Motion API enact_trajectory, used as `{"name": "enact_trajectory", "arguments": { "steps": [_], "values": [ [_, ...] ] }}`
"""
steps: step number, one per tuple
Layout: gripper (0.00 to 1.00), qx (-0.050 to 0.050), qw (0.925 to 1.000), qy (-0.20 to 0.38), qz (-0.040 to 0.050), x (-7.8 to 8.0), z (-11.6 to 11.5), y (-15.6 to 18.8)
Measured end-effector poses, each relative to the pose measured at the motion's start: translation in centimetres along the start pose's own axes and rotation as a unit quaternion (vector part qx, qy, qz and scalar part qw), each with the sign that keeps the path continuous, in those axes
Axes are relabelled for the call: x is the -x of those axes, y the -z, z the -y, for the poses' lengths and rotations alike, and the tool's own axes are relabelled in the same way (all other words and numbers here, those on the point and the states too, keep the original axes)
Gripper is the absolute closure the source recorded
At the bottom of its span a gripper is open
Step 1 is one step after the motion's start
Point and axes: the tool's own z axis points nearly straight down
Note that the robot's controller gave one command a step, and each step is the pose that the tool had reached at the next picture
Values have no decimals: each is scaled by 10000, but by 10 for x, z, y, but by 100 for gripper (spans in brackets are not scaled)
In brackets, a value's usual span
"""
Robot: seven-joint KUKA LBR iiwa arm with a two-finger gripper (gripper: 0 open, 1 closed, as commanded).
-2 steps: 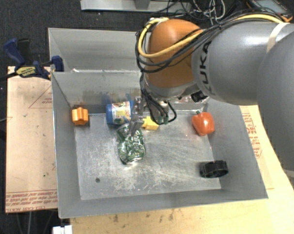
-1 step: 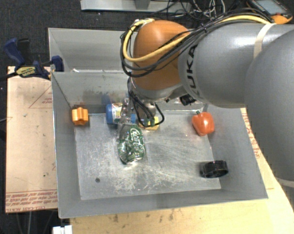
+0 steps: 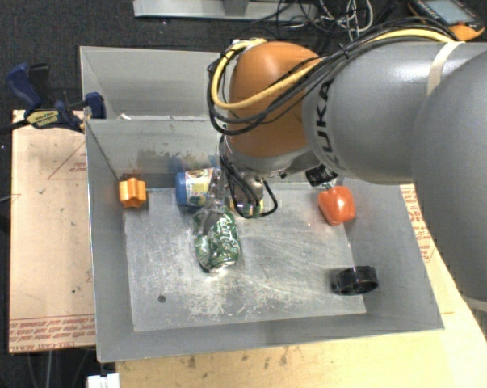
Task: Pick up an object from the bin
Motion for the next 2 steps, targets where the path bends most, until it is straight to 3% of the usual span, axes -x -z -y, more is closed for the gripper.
{"name": "enact_trajectory", "arguments": {
  "steps": [1,2],
  "values": [
    [100,-13,10000,-1,-28,11,9,41],
    [100,22,10000,-38,78,11,12,36]
  ]
}}
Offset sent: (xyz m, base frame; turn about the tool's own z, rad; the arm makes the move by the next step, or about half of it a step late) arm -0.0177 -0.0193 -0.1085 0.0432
